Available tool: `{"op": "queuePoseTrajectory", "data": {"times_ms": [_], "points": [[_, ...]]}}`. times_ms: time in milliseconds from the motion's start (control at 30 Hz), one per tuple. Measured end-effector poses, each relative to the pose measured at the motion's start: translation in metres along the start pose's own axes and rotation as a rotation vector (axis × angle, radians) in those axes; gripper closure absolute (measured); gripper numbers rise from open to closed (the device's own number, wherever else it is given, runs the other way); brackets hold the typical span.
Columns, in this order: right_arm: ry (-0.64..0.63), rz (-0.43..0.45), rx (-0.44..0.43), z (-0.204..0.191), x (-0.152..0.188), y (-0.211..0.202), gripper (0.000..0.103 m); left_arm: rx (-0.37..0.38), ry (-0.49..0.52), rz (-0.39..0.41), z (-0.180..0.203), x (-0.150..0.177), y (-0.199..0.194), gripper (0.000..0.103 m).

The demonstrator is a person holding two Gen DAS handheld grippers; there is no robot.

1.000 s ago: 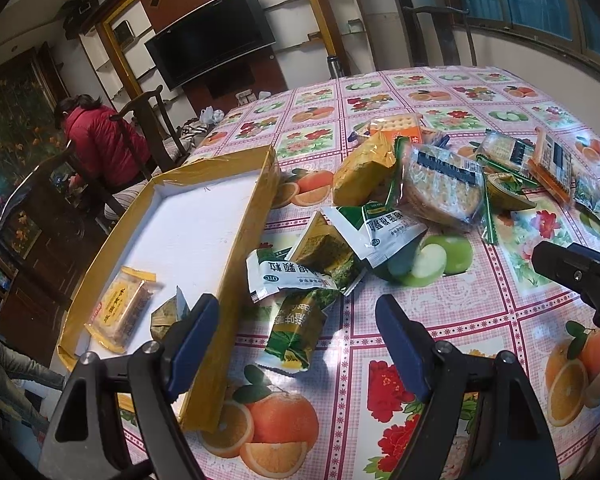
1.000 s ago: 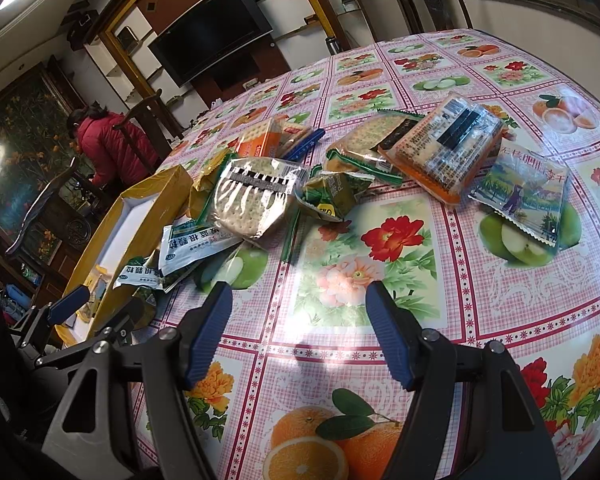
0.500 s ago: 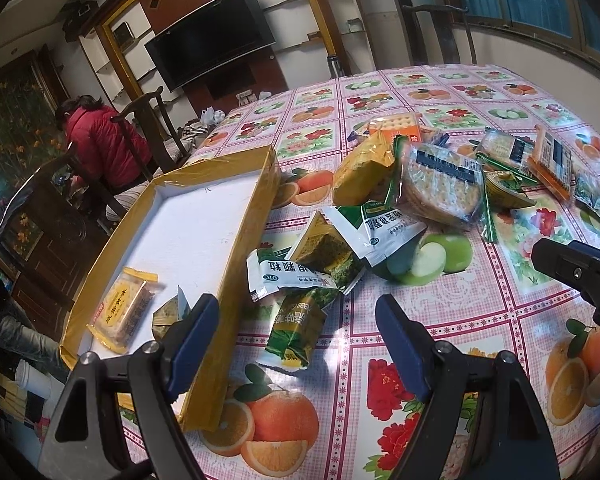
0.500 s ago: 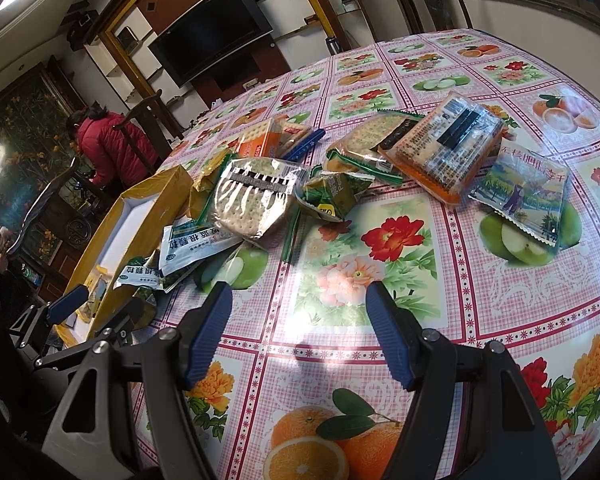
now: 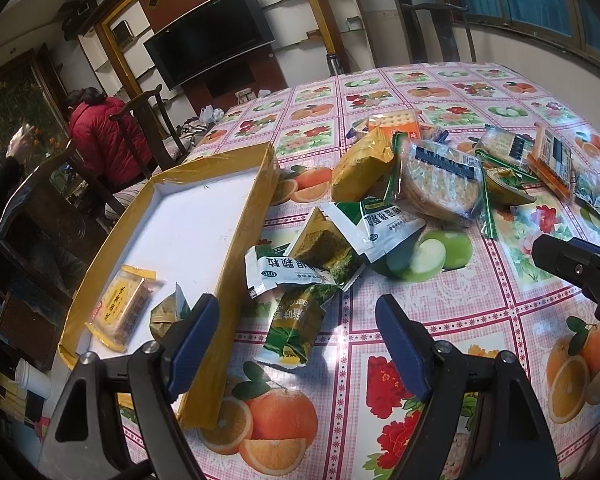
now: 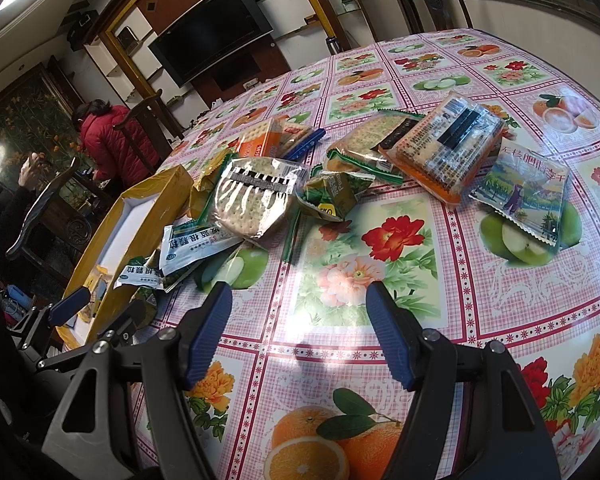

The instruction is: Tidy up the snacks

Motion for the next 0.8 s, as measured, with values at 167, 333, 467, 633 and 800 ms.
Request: {"op": "queuePoseTrajectory", "data": {"times_ms": [167, 333, 467, 633, 800], "points": [[0.001, 0.0, 0.0, 0.0001, 0.0001, -0.0002, 0.033, 0.002, 0.002, -0.001, 0.0006, 0.001, 0.0002, 0.023], [0.0, 0.0, 0.0, 0.0002, -0.0002, -0.0003, 0.032, 0.002, 0.001, -0.003, 0.0004, 0.0018, 0.0001, 0.023], [0.0, 0.0, 0.0, 0.0004, 0.0002, -0.0003, 0.032, 0.002, 0.002, -0.003, 0.0006, 0.0016, 0.0004, 0.023], [0.0, 0.0, 0.0, 0.0004, -0.0002, -0.0004, 0.032, 0.002, 0.002, -0.003, 0.0007, 0.0016, 0.0004, 0.023], [0.001, 0.0, 0.0, 0.0005, -0.0002, -0.0004, 0.032, 0.001, 0.002, -0.003, 0.0006, 0.0017, 0.0001, 0.023]]}}
Point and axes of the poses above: each gripper's, at about its wrist camera, not at the fingertips, and y roughly the way its jaws point, z to its right, x to its underside, the point moved 1 cm from there along y, roughly the way its jaws point, and after that the axes turned 4 degrees about y, right-handed, at the moved point
